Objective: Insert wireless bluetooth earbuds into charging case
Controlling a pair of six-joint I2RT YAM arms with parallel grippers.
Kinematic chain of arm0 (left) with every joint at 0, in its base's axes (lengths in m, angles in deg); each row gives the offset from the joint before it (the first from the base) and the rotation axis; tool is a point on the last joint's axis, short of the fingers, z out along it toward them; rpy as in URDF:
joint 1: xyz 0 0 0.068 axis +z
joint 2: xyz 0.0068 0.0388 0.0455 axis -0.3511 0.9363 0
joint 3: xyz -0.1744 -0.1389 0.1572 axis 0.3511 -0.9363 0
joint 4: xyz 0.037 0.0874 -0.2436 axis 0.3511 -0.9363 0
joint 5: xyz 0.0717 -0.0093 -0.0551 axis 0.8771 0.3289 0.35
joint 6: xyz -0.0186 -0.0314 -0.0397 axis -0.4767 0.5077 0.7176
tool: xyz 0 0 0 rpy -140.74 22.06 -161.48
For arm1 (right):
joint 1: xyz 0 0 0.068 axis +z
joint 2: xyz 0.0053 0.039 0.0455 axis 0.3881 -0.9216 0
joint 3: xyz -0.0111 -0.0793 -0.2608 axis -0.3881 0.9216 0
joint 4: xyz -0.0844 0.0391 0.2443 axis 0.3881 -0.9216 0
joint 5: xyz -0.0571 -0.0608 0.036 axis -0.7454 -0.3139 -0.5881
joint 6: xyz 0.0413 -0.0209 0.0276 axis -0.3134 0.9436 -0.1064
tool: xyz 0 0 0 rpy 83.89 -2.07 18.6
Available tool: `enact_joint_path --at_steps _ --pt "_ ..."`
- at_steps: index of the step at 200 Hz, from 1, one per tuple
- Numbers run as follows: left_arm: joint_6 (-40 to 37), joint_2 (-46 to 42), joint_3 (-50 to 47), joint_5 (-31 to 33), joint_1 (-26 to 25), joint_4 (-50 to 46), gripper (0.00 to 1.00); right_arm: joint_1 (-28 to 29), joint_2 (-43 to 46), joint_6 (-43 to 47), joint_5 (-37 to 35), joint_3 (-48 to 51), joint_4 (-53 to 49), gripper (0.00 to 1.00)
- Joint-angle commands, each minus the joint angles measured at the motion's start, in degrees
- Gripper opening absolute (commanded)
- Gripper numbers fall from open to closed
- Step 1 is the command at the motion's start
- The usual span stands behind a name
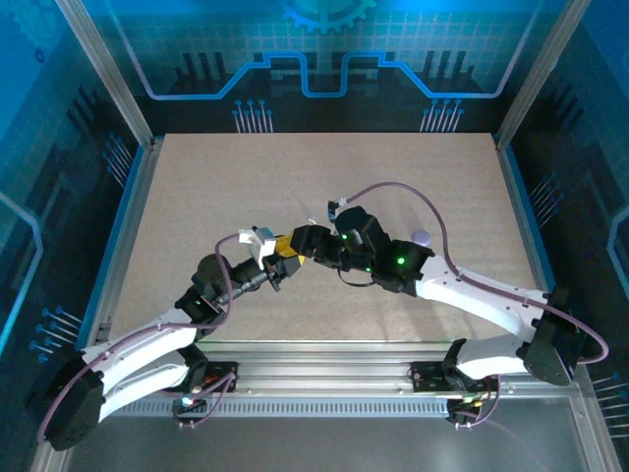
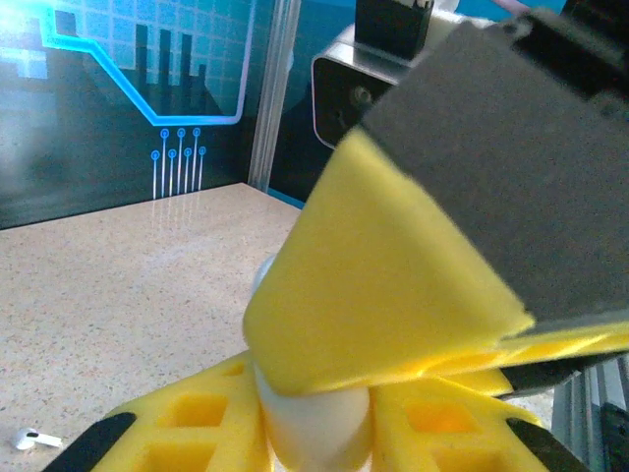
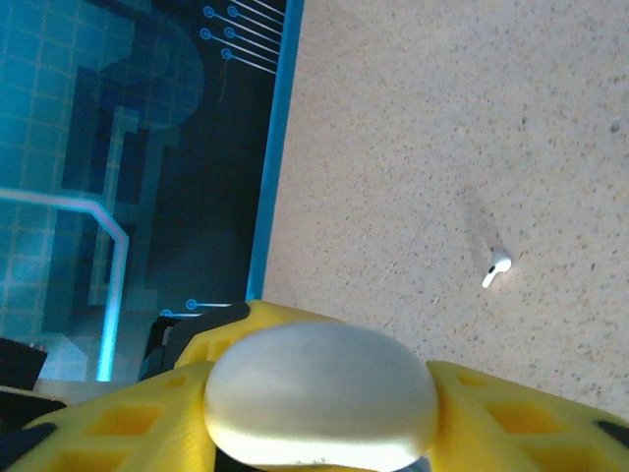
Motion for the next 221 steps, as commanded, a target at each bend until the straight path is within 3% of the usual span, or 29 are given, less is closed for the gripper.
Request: enact_joint_path --at_steps 1,43,84,128,168,221 --pt "1.23 -1.55 2.83 -0.82 -0.07 -0.52 0.24 0.78 3.85 5.99 -4.32 -0.1 -3.05 0.61" --pt "2.71 -2.89 3.97 -3.54 0.02 -2.78 0.22 -1.28 11.07 24.4 -6.05 1.96 -0.43 0.69" --pt "3.27 -2.54 4.17 -8.07 0.01 -1.29 0.22 -9.86 14.29 37.58 12.27 6.88 8.79 0.68" --pt "3.75 -1.77 4.86 -12.14 0.02 1.6 0.22 -11.29 17.72 61.07 24.16 8.46 8.96 0.68" --pt "3.07 -1.4 6.18 -14.66 0.02 1.63 0.22 -16.04 18.84 67.84 33.79 7.67 6.1 0.68" --pt "2.59 -1.93 6.76 -16.28 0.03 1.19 0.23 -20.63 18.67 71.44 40.88 8.18 5.03 0.67"
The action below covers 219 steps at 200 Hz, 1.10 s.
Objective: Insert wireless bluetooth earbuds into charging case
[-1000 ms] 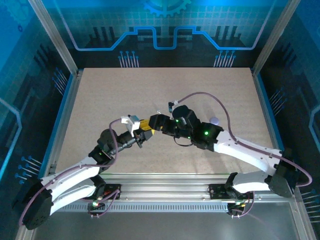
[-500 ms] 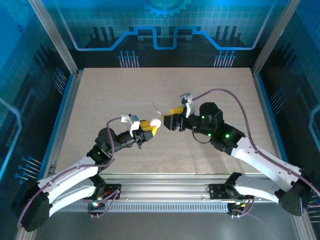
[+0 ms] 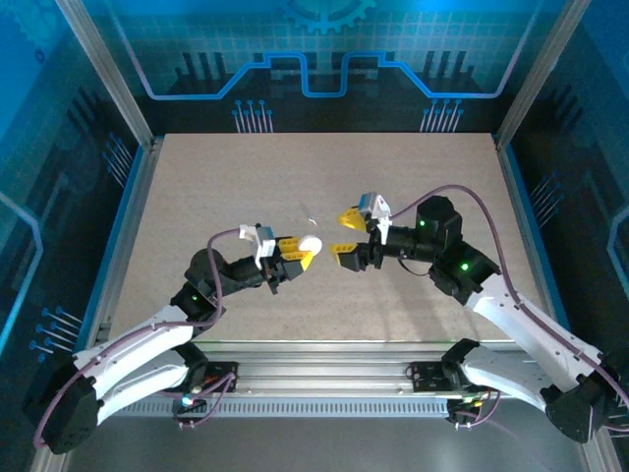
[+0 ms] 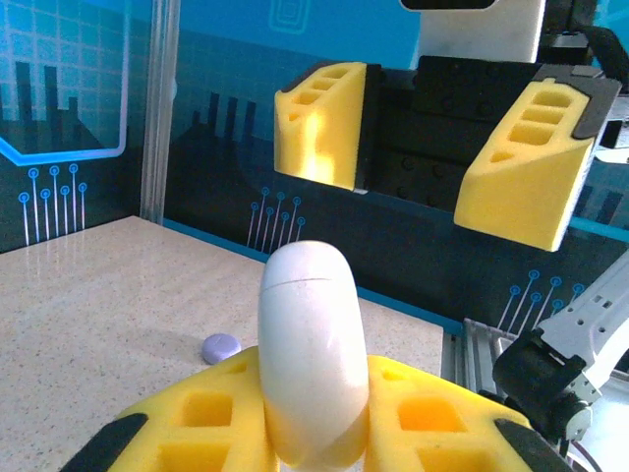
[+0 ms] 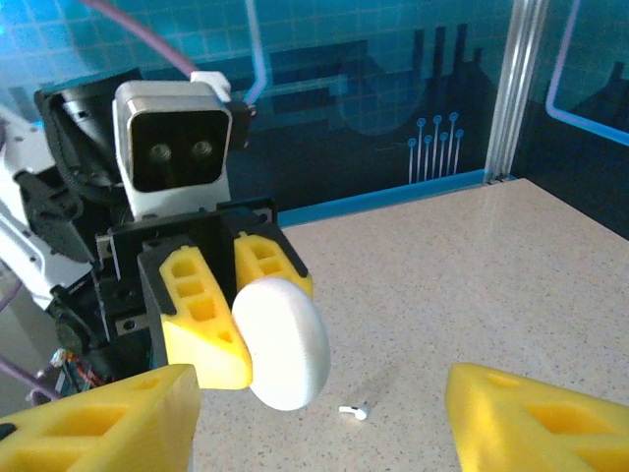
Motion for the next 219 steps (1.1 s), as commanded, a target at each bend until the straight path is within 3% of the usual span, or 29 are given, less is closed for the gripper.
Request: enact_joint_path --at_steps 1,63,189,219 --pt "-0.33 -0.58 2.05 -2.66 0.02 1.78 0.23 -1.48 0.35 3.93 5.95 -0.22 -0.12 0.67" --pt "-0.61 -0.53 2.15 -3.73 0.02 1.85 0.22 -3.66 -1.68 9.15 14.34 -4.05 -5.57 0.67" --pt "-1.87 0.05 3.01 -6.29 -0.07 4.17 0.22 -3.97 -11.77 13.61 20.06 -12.79 -13.05 0.67" --pt "-1.78 0.13 3.01 -6.79 -0.07 4.68 0.22 -3.83 -14.59 15.95 23.92 -15.94 -16.53 0.62"
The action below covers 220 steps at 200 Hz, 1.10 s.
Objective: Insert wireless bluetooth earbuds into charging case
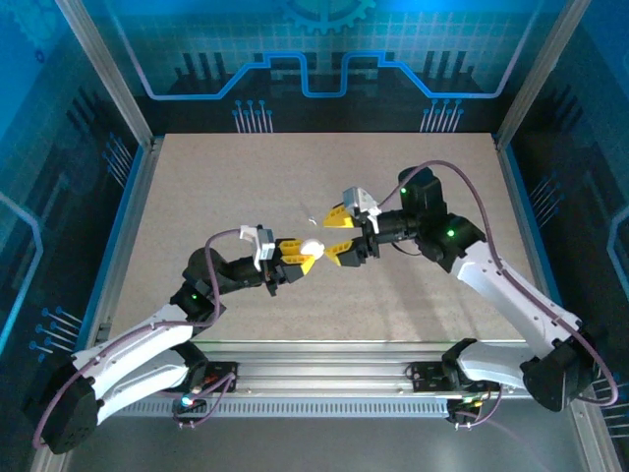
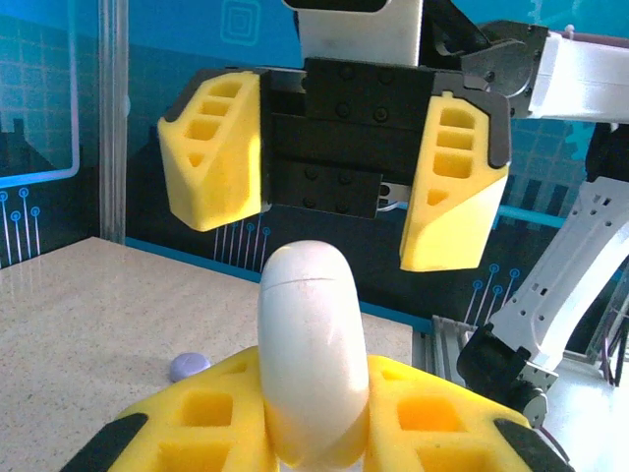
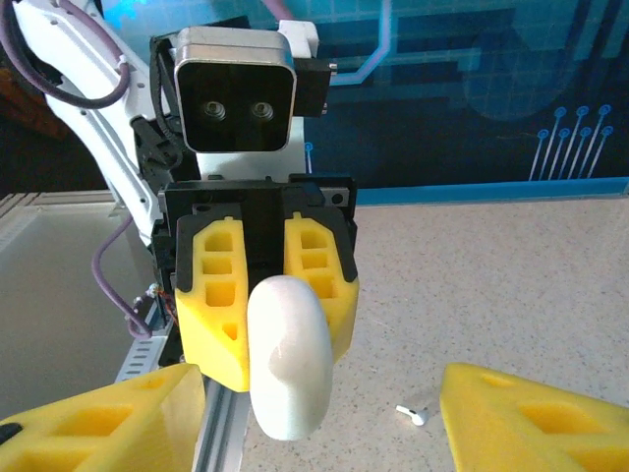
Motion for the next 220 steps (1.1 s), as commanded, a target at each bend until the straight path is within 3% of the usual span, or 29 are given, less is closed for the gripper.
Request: enact_joint_path --at_steps 1,103,170,204,220 --pt "-1.32 0.02 1.86 -1.96 -0.07 3.32 0.22 -0.47 -1.89 2.56 4.75 -3.57 -4.24 0.62" --pt "-1.31 -0.07 1.68 -2.24 -0.04 4.92 0.22 1.21 -10.3 7.81 9.65 -11.51 -14.61 0.51" --pt "-1.57 -0.33 1.54 -2.15 -0.07 4.83 0.22 1.77 -13.26 10.87 12.97 -14.64 -19.76 0.3" --pt "-1.8 -0.22 1.77 -1.89 -0.07 4.4 0.23 1.83 -13.2 12.45 11.75 -15.23 -21.92 0.15" --pt "-2.06 -0.33 1.75 -1.71 -0.07 3.96 0.26 1.81 -12.35 12.39 10.65 -15.07 -22.04 0.12"
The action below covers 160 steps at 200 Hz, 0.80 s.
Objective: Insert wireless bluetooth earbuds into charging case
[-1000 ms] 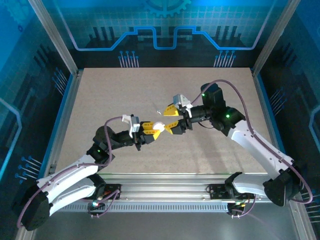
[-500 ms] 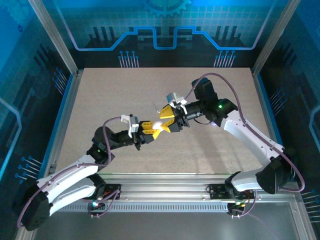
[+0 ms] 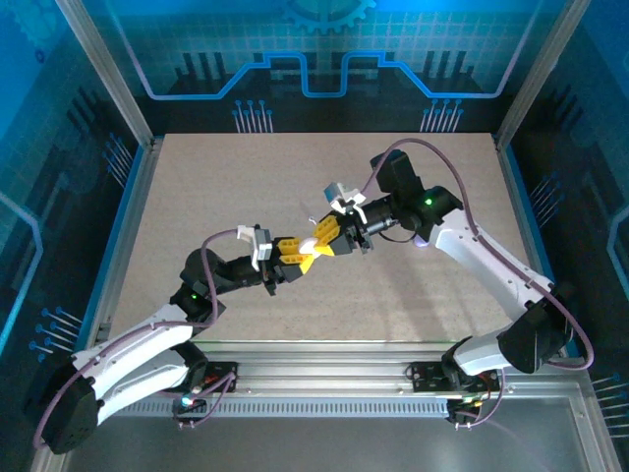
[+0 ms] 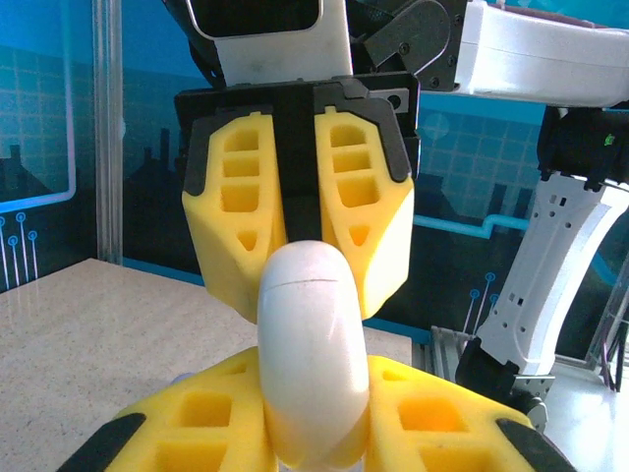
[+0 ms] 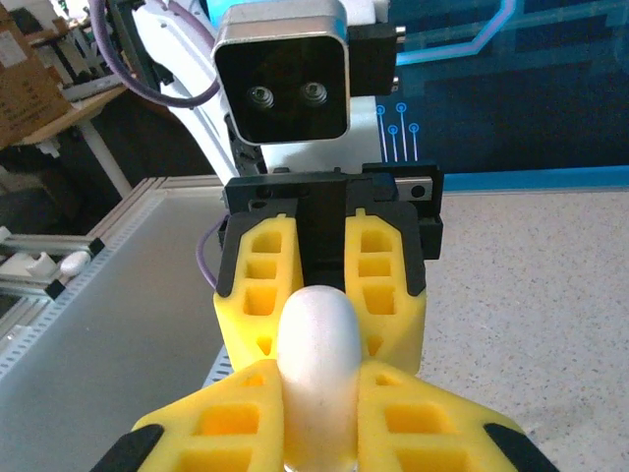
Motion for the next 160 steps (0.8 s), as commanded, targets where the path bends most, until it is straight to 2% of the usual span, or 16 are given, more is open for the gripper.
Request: enact_joint_path --at_steps 1,16,34,48,72,110,160 --pt "-1.88 -0.33 1.78 -1.05 -0.25 1.4 0.26 0.79 0.26 1.51 -1.02 -1.01 -2.48 0.12" --pt "-2.38 -0.51 1.61 -0.21 -0.25 0.54 0.37 0.82 1.45 1.5 -2.78 -0.74 -2.72 0.12" --pt "-3.96 -1.13 1.52 0.87 -0.25 -2.17 0.56 0.82 3.0 2.05 -6.31 -0.78 -4.25 0.11" --pt "-5.79 -2.01 1.83 1.9 -0.25 -5.7 0.63 0.81 4.43 2.41 -10.48 -0.9 -6.01 0.11" --pt "-10.7 -3.93 3.74 1.59 -0.25 -16.19 0.69 1.12 6.63 3.55 -18.03 -1.43 -10.21 0.11" --pt "-17.59 -6.29 6.09 1.62 -0.25 -28.18 0.71 3.6 9.24 6.01 -29.14 -1.96 -15.75 0.11" --pt "-22.04 -4.95 8.37 -1.38 -0.24 -34.07 0.71 9.34 9.86 9.93 -35.84 -2.52 -17.72 0.1"
